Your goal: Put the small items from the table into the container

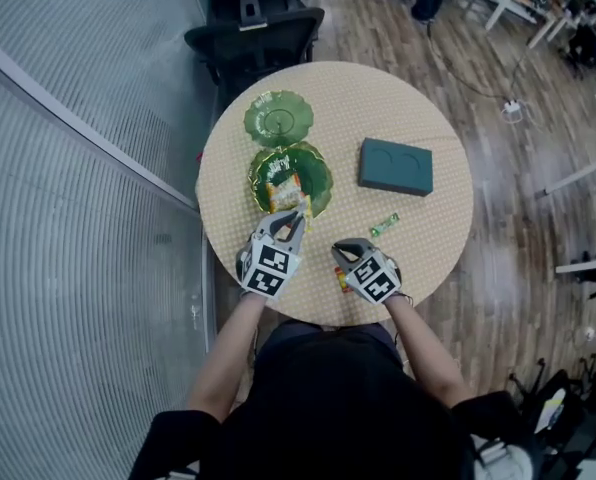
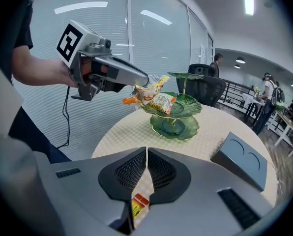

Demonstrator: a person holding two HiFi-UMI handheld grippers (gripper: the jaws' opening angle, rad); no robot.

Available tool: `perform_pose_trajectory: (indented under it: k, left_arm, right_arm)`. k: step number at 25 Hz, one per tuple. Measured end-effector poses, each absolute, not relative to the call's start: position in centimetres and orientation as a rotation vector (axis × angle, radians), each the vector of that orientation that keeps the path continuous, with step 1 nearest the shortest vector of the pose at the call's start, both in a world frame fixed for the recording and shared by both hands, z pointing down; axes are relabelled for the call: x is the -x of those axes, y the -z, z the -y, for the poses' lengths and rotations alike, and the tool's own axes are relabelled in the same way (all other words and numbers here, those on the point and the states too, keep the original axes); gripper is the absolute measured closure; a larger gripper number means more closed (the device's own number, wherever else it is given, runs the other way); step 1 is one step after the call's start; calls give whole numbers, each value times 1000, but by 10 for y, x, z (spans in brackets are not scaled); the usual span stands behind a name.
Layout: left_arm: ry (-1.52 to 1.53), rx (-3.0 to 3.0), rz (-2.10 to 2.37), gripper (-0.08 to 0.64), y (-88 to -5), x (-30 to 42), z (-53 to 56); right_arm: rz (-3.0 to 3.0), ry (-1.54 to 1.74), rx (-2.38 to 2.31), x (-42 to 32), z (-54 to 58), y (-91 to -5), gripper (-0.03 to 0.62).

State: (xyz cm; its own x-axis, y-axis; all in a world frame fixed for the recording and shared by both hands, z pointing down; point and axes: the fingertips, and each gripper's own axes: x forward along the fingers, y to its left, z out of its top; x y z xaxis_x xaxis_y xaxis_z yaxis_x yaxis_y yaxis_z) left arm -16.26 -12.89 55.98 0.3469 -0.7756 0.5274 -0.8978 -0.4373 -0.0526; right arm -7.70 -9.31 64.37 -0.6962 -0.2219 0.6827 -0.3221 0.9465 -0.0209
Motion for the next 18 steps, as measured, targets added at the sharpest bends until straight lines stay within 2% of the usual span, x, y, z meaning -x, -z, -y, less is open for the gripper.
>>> perform_pose_trajectory:
  k: [18]
  left_arm:
    - [-1135,-2402,1423,507,-603,178,181]
  right_arm:
    - [2338,-258,-522,82,99,-658,563]
